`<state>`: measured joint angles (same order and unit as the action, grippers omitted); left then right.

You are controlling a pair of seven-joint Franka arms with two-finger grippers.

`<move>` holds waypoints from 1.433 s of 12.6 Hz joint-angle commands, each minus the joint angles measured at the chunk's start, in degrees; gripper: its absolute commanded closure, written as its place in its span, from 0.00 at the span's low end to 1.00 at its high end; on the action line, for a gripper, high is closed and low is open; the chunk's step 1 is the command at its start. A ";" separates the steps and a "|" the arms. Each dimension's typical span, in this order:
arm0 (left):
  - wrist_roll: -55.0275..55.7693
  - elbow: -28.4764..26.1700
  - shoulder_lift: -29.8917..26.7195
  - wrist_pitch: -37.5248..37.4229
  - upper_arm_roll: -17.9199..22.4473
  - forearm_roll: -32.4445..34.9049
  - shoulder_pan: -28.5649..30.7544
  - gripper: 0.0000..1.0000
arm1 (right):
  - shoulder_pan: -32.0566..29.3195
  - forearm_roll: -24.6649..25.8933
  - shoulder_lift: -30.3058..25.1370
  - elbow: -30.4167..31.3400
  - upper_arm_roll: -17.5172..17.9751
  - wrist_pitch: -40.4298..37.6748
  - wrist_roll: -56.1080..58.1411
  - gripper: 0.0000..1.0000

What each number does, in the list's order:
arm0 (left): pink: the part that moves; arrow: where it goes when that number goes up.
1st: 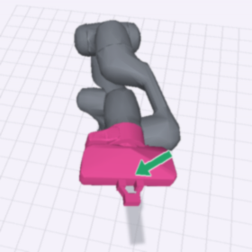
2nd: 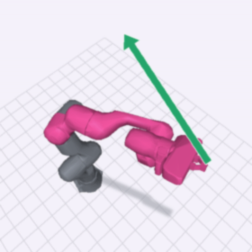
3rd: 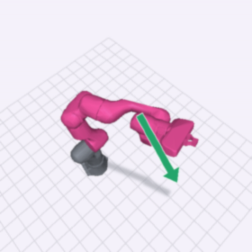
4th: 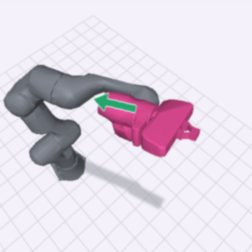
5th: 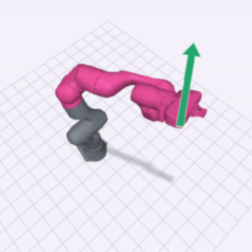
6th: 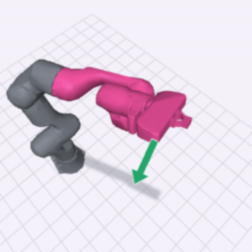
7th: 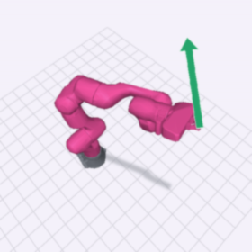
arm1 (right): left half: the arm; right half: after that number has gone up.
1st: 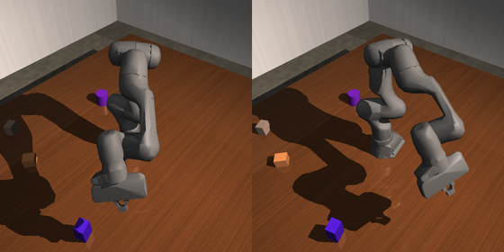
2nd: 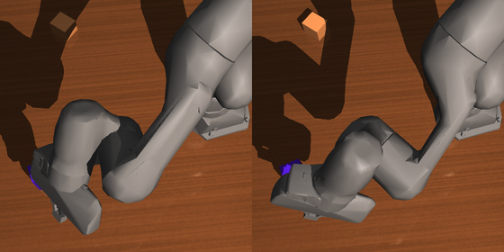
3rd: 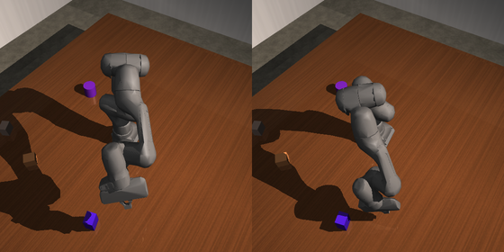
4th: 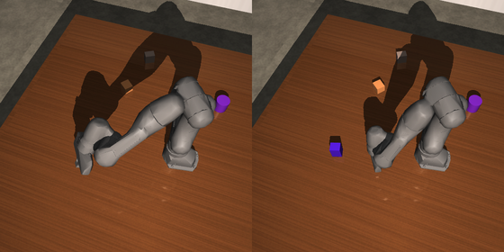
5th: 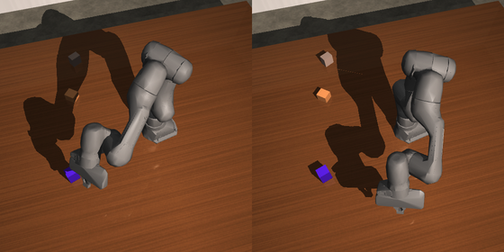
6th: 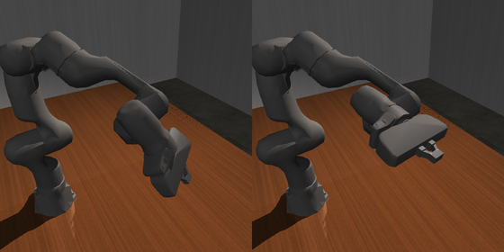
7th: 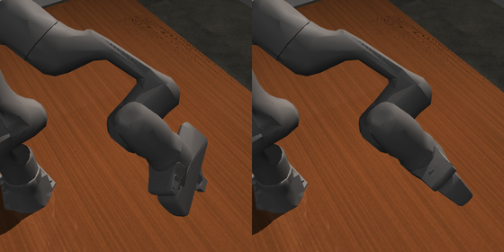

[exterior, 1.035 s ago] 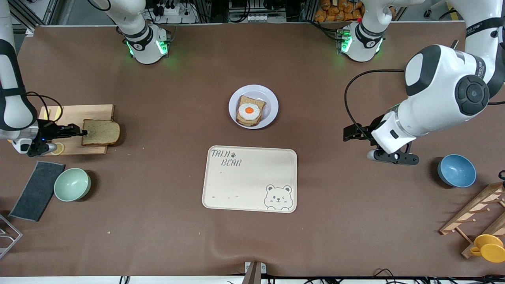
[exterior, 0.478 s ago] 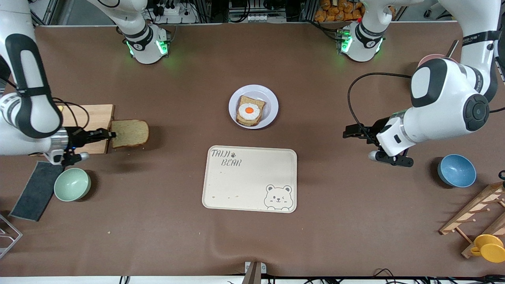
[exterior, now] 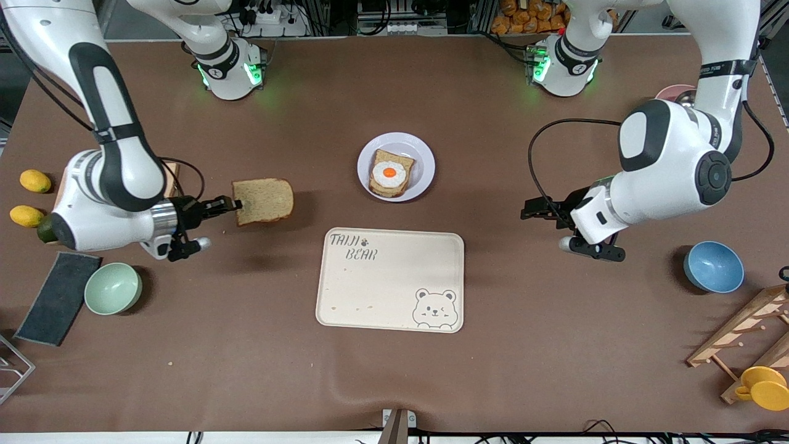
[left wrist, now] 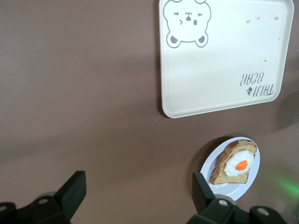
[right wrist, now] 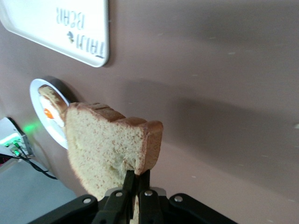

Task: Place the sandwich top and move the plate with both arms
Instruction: 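Lift the bread slice with the right gripper and carry it toward the plate, then lay the bread slice onto the egg toast and open the right gripper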

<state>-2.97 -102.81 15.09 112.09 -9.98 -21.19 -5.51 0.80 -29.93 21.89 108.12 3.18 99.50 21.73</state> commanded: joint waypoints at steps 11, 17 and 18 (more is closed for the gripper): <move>-0.72 -0.37 1.00 4.36 -1.54 -2.27 -3.71 0.00 | 26.96 -12.79 -0.44 4.72 -0.64 21.25 -14.43 1.00; -1.60 -0.81 1.08 4.71 -1.54 -2.54 -3.45 0.00 | 32.94 -13.93 -2.11 9.74 -0.64 24.86 -14.52 1.00; -1.60 -0.81 1.00 4.63 -1.54 -2.54 -3.45 0.00 | 33.74 -15.50 -2.11 10.61 -0.64 27.04 -14.61 1.00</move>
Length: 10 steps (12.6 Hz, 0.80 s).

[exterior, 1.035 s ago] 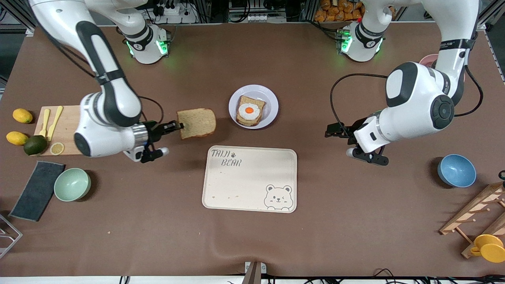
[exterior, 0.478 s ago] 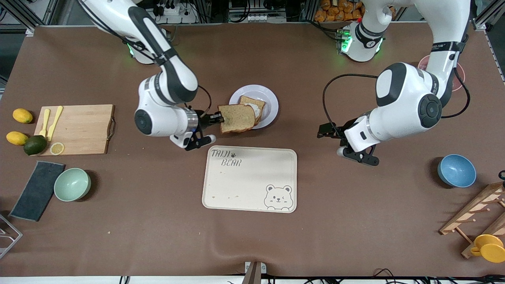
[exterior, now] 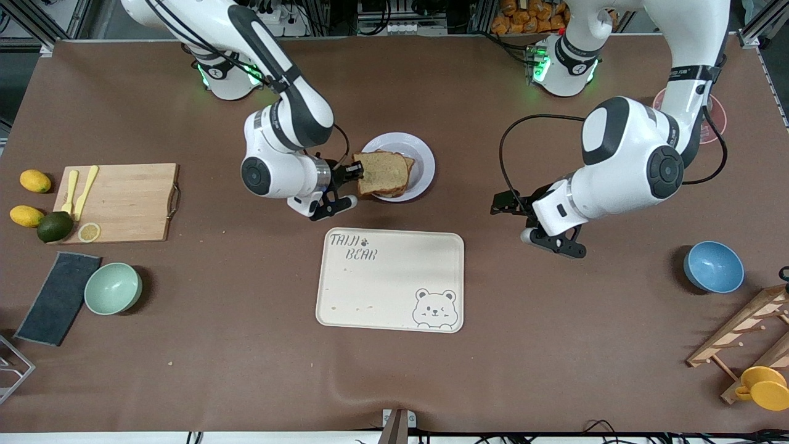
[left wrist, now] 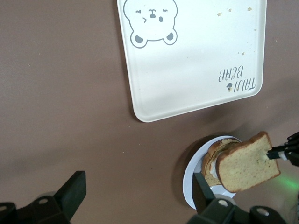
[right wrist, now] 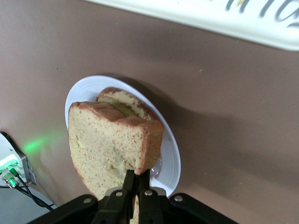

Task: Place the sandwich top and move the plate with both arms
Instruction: 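Lay the bread slice onto the egg toast and open the right gripper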

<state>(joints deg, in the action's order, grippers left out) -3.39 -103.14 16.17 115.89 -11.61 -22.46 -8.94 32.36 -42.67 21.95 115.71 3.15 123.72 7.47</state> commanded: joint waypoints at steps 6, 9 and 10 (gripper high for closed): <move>-0.83 -0.49 -1.05 -0.48 0.09 -1.27 0.24 0.00 | 5.17 -3.56 -1.39 3.56 -0.69 5.83 -2.80 0.89; -1.10 -1.62 -0.96 -0.84 0.09 -1.27 0.68 0.00 | 5.08 -3.56 -1.30 3.39 -0.69 5.66 -7.64 0.50; -1.01 -2.50 -0.96 -0.84 0.09 -1.27 0.68 0.00 | 4.73 -3.56 -1.30 3.39 -0.69 5.40 -7.73 0.42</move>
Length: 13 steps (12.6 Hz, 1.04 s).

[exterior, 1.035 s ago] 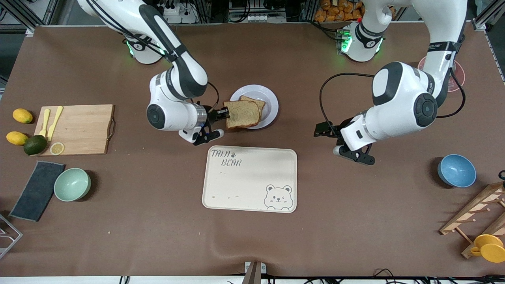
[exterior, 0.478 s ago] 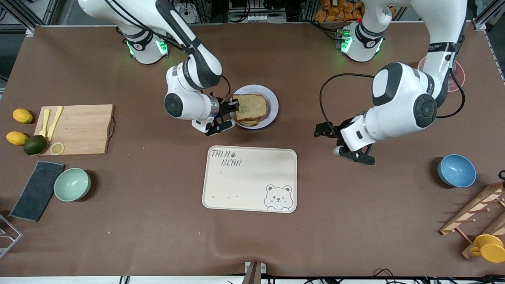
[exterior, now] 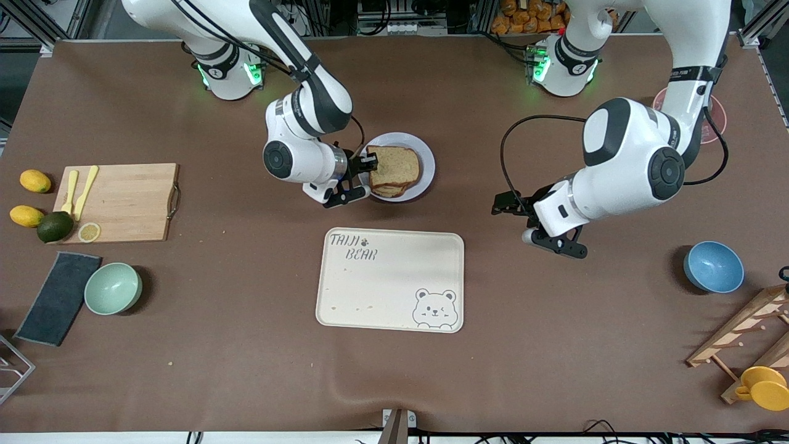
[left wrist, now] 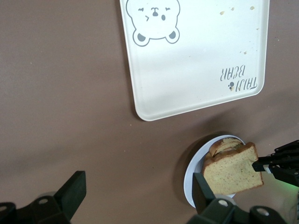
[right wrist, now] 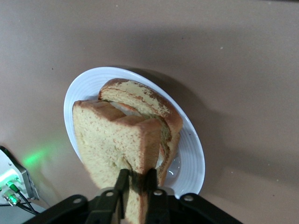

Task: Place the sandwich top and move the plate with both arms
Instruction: 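Lay the bread slice onto the egg toast and open the right gripper, then withdraw the right gripper while the left gripper reaches the plate rim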

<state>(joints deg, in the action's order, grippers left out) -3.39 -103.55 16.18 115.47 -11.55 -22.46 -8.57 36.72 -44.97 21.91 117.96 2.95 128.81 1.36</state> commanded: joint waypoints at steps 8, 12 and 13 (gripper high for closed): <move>-2.14 -6.92 -0.10 4.06 -1.54 -9.69 -2.50 0.00 | -8.49 -0.21 -2.22 -4.31 -1.28 -11.10 -2.50 0.12; -11.79 -12.63 0.17 8.01 -1.99 -20.21 -2.24 0.00 | -16.84 10.65 -2.22 -11.15 -3.21 -23.12 -1.97 0.06; -14.86 -14.30 0.17 10.02 -1.99 -24.17 -2.50 0.00 | -19.30 12.60 -2.22 -12.74 -3.30 -26.29 -1.89 0.03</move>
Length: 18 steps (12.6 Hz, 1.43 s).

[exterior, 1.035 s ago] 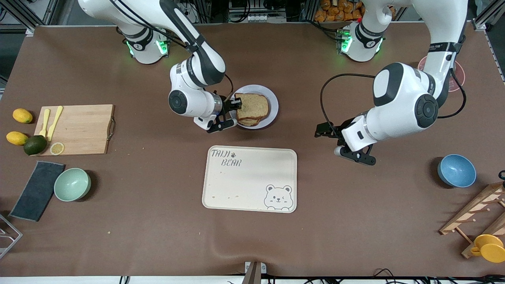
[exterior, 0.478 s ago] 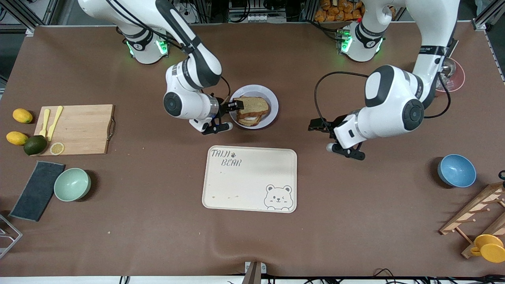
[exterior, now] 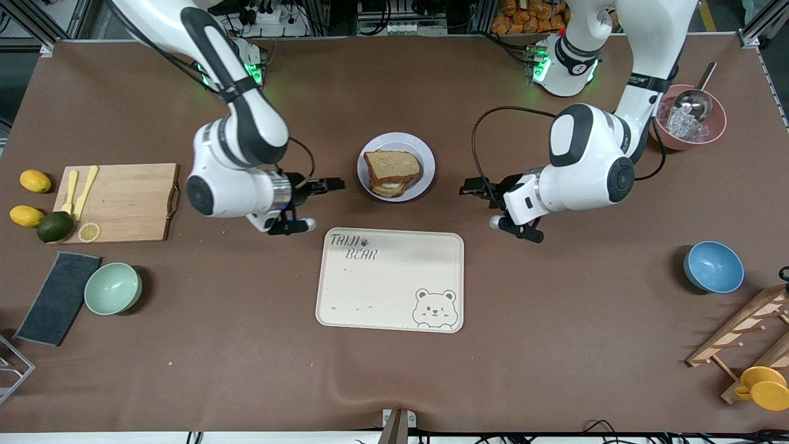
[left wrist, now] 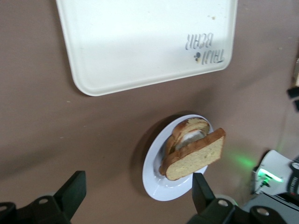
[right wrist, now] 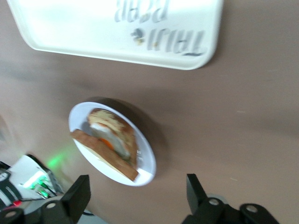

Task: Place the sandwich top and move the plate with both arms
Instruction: 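Withdraw the right gripper while the left gripper reaches the plate rim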

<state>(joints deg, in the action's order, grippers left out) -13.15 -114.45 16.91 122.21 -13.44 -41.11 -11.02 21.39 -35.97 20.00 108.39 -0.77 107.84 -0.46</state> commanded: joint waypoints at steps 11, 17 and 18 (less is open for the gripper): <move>-31.45 -13.76 2.25 2.33 -3.00 -16.28 -1.29 0.00 | -23.93 21.29 -0.05 -15.92 0.42 -18.54 10.36 0.00; -50.83 -20.11 2.86 2.33 -3.00 -36.93 0.48 0.00 | -27.11 26.55 -5.12 -19.09 0.68 -18.63 15.75 0.00; -50.92 -20.11 3.39 2.33 -3.00 -37.98 0.30 0.00 | -27.11 27.61 -7.67 -19.09 0.77 -18.72 15.49 0.00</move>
<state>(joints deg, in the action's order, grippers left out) -62.94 -134.08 20.45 124.64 -16.16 -76.32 -10.40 -5.24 -11.34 17.72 88.92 -1.11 90.29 15.27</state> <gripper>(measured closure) 0.000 0.000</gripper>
